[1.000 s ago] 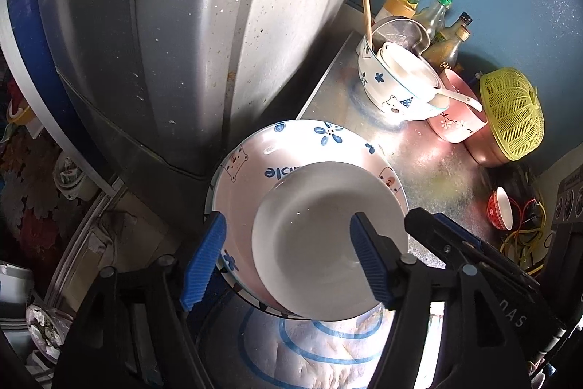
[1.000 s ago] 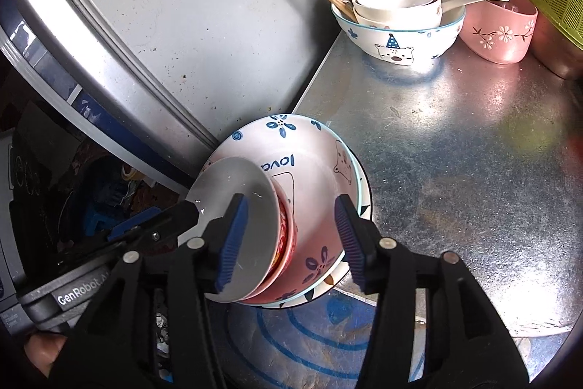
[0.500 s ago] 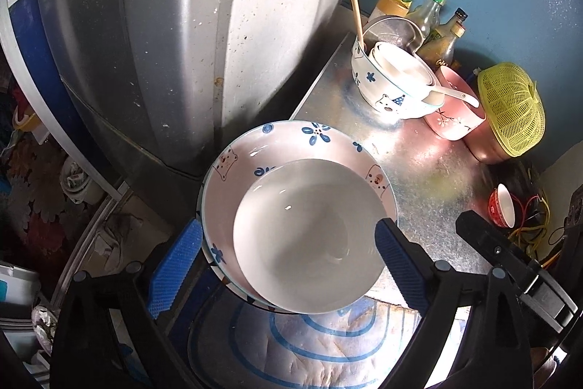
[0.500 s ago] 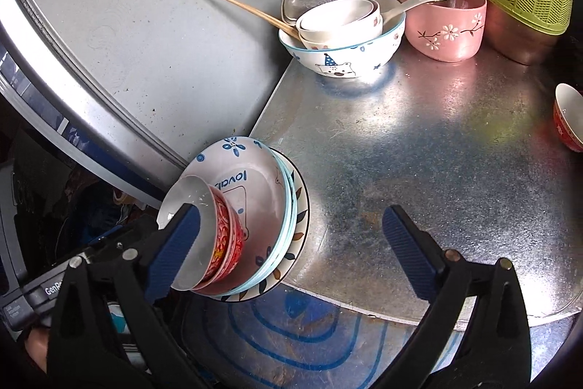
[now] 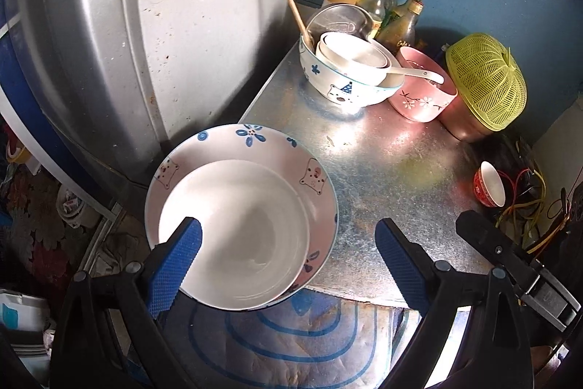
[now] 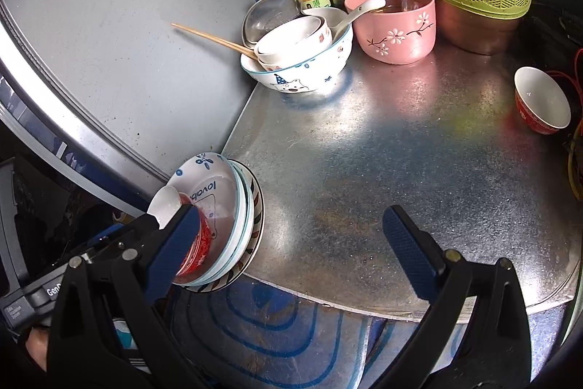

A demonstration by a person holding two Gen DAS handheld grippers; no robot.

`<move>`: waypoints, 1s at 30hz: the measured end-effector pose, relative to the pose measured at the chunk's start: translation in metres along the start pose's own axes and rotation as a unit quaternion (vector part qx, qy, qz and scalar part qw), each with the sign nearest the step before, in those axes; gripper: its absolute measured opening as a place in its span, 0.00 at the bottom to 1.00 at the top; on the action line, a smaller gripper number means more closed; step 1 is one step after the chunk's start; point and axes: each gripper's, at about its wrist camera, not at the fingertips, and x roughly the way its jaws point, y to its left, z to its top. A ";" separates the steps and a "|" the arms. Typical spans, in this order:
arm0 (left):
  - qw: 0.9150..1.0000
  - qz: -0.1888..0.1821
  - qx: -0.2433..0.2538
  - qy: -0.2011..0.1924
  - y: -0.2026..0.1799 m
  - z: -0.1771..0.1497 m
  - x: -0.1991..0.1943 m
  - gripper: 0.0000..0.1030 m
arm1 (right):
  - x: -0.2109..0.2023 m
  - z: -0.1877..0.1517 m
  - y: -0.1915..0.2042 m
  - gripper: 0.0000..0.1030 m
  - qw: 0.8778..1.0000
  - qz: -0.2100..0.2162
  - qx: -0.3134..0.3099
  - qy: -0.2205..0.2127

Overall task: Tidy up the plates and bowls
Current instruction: 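Withdraw both tools and move them toward the last red-patterned bowl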

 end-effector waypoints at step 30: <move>0.992 -0.049 0.115 0.023 -0.143 0.024 0.048 0.94 | -0.046 0.007 -0.119 0.98 0.993 -0.056 0.087 -0.048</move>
